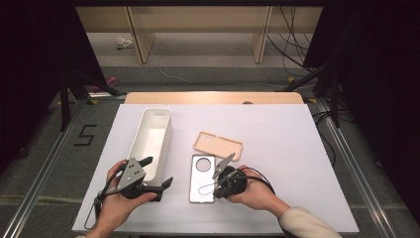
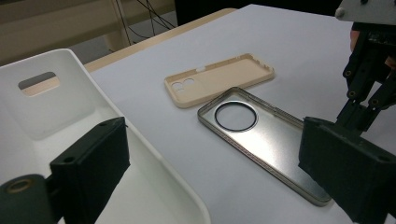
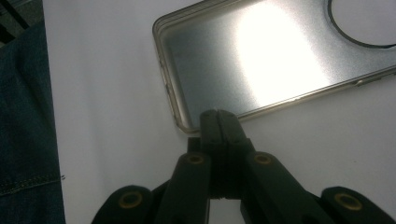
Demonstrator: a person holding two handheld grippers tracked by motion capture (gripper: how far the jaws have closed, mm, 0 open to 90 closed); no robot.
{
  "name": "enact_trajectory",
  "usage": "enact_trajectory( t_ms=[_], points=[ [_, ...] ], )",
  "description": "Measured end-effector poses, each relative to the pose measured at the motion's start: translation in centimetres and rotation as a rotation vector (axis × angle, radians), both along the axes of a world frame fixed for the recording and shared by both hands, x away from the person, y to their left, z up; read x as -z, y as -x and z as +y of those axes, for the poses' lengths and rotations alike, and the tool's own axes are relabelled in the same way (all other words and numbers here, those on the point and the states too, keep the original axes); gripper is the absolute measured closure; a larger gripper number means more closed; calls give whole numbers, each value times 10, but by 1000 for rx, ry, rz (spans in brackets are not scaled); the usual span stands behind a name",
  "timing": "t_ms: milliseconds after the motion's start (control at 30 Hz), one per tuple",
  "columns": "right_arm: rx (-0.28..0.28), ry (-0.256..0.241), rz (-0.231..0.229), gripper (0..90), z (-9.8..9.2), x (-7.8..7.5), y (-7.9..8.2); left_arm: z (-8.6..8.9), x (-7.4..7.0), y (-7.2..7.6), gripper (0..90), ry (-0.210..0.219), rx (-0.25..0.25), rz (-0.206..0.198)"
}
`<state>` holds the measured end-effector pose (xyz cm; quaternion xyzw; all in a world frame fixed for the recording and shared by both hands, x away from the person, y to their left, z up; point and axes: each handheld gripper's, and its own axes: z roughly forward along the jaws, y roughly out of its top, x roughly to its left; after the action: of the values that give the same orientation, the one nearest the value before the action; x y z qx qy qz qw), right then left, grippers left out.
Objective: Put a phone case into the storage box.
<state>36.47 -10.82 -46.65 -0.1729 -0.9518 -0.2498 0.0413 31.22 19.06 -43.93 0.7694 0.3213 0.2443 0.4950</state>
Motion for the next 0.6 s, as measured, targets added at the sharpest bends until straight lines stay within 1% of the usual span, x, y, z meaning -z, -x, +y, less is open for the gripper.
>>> enact_trajectory(
  t_ms=[133, 167, 200, 233, 267, 300, 333, 400, 467, 533, 567, 600],
  points=[
    [-1, 0, -12, 900, 0, 0, 0, 0, 0, 1, 83, -7, 5, -1],
    [2, -8, -18, 857, -2, -2, 0, -1, 0, 1, 84, -9, 7, -2],
    [2, -8, -18, 857, -2, -2, 0, -1, -1, 1, 84, -12, 9, -3],
    [1, -11, -27, 827, -4, -4, 0, -2, -1, 2, 84, -23, 19, -3],
    [1, -16, -47, 788, -7, -7, 0, -3, -1, 3, 84, -31, 25, -3],
    [7, -14, -63, 752, -10, -9, 0, -5, -2, 4, 85, -48, 41, -3],
    [27, -20, -85, 695, -15, -12, 0, -8, -4, 6, 86, -63, 57, 1],
    [42, -31, -111, 618, -27, -18, -1, -15, -6, 8, 90, -103, 102, 6],
    [56, -23, -153, 551, -40, -23, -1, -24, -9, 12, 92, -154, 163, 15],
    [95, -41, -165, 484, -53, -26, -1, -33, -11, 15, 95, -202, 225, 30],
    [116, -42, -171, 448, -59, -27, 0, -38, -11, 16, 98, -226, 253, 39],
    [129, -40, -185, 424, -66, -28, 0, -43, -11, 16, 103, -260, 282, 46]
  ],
)
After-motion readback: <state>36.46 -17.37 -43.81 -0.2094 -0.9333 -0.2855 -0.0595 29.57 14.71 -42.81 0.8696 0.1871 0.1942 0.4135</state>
